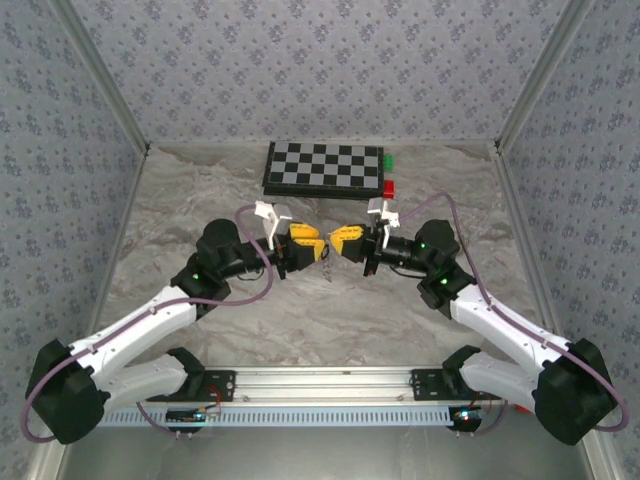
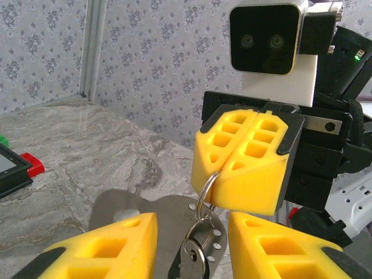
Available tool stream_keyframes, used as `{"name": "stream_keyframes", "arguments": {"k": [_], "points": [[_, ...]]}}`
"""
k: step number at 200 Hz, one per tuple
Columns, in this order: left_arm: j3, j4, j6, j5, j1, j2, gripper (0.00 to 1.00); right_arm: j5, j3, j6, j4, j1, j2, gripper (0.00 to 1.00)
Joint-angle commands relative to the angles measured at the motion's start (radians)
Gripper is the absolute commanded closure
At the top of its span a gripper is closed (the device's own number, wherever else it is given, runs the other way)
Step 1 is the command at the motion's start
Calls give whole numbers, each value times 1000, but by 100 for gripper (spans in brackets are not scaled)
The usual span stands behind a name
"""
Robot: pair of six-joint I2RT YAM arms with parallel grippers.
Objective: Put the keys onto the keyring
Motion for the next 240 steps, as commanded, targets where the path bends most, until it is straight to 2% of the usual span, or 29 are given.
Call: {"name": "stream_keyframes", "arguments": {"k": [1, 85, 136, 177, 240], "points": [[49, 68, -20, 41, 5, 6, 64, -21, 7, 11, 33, 9, -10, 100], [64, 71, -20, 76, 8, 63, 67, -26, 12, 11, 34, 19, -12, 100], [56, 74, -22, 111, 10, 71, 81, -18, 11, 8, 28, 18, -16, 100], [47, 62, -16, 108, 14, 63, 73, -13, 7, 13, 35, 10, -20, 100], [45, 64, -27, 91, 25, 68, 73, -3, -2, 29, 56, -2, -21, 100]]}}
